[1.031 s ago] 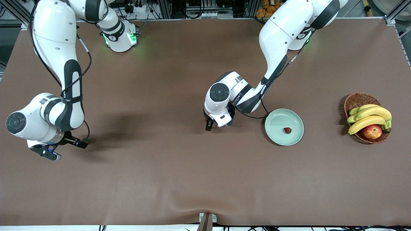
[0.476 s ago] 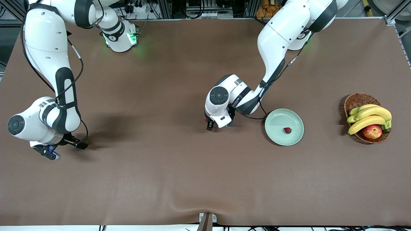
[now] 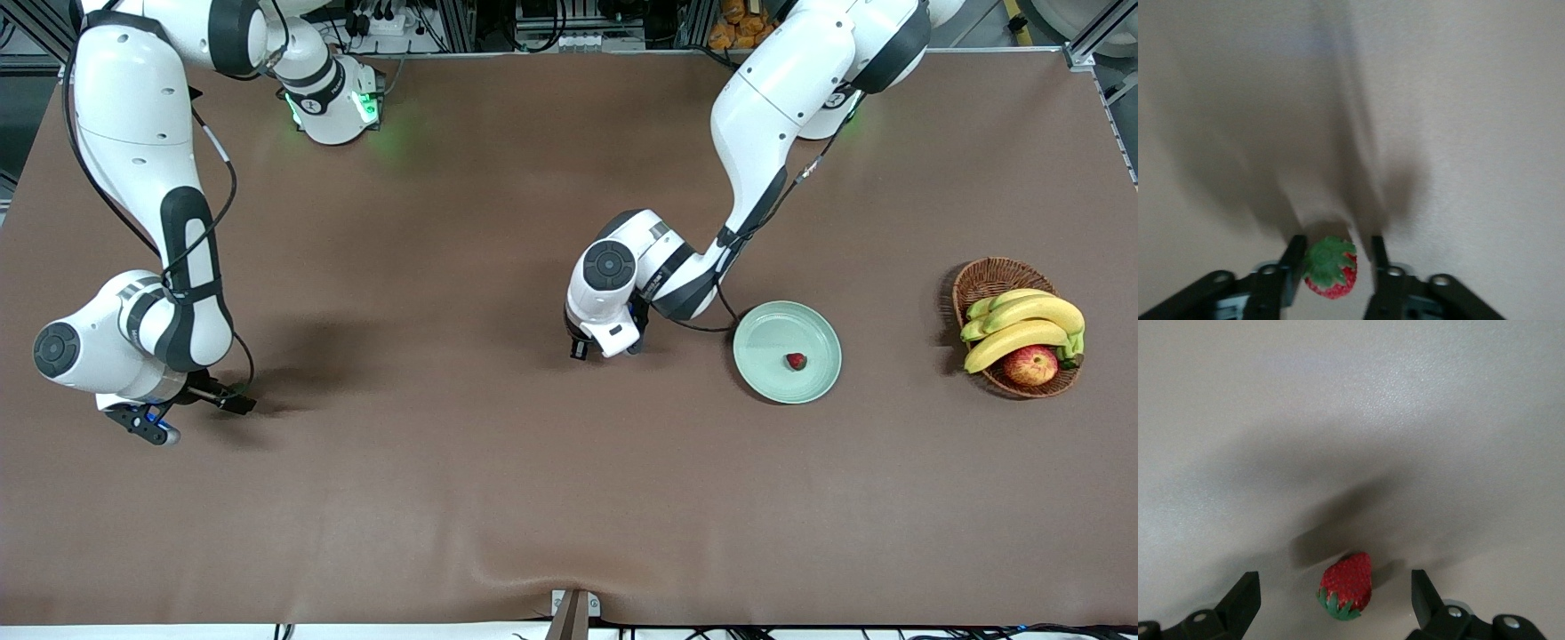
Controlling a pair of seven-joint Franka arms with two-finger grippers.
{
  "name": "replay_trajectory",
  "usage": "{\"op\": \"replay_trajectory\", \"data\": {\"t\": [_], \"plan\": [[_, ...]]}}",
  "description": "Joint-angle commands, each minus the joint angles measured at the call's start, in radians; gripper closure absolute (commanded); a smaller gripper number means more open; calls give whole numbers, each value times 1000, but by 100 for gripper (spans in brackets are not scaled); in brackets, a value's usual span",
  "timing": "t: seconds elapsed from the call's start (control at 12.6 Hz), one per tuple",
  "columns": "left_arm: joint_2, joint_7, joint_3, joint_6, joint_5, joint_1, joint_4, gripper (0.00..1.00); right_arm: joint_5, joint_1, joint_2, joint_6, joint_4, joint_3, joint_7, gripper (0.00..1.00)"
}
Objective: Collect all strawberries into plate
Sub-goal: 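Grasp the strawberry with the left gripper while the right gripper grasps the last, then open the left gripper over the plate while the right gripper holds a strawberry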
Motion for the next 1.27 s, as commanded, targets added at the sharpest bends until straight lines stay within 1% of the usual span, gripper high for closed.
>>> {"op": "replay_trajectory", "data": {"t": [0.0, 0.24, 0.32, 0.55, 0.63, 0.79, 0.95, 1.03, 1.11, 1.19], "plan": [[15, -3, 3, 6, 5, -4, 21, 100, 18, -12, -9, -12, -3, 13, 2, 0], [-42, 48, 21, -24, 8, 44, 21, 100, 16, -11, -9, -30, -3, 13, 2, 0], [-62, 80, 18, -75, 8, 70, 21, 100, 16, -9, -9, -32, -3, 13, 2, 0], [-163, 268, 12, -265, 5, 159, 2, 100, 16, -9, -9, -32, -4, 13, 1, 0], [-192, 345, 11, -314, 3, 192, -16, 100, 16, -14, -8, -32, -3, 13, -2, 5], [-254, 497, 9, -337, -4, 269, -83, 100, 16, -14, -2, -30, -3, 13, -6, 7], [-301, 653, 11, -345, -5, 341, -174, 100, 16, -15, 0, -29, -3, 13, -7, 7], [-311, 707, 11, -345, -5, 370, -194, 100, 16, -15, 1, -29, -3, 13, -9, 7], [-318, 771, 11, -345, -5, 406, -206, 100, 16, -15, 3, -29, -3, 13, -9, 10], [-323, 848, 9, -345, -5, 447, -208, 100, 16, -15, 3, -29, -3, 13, -12, 22]]}}
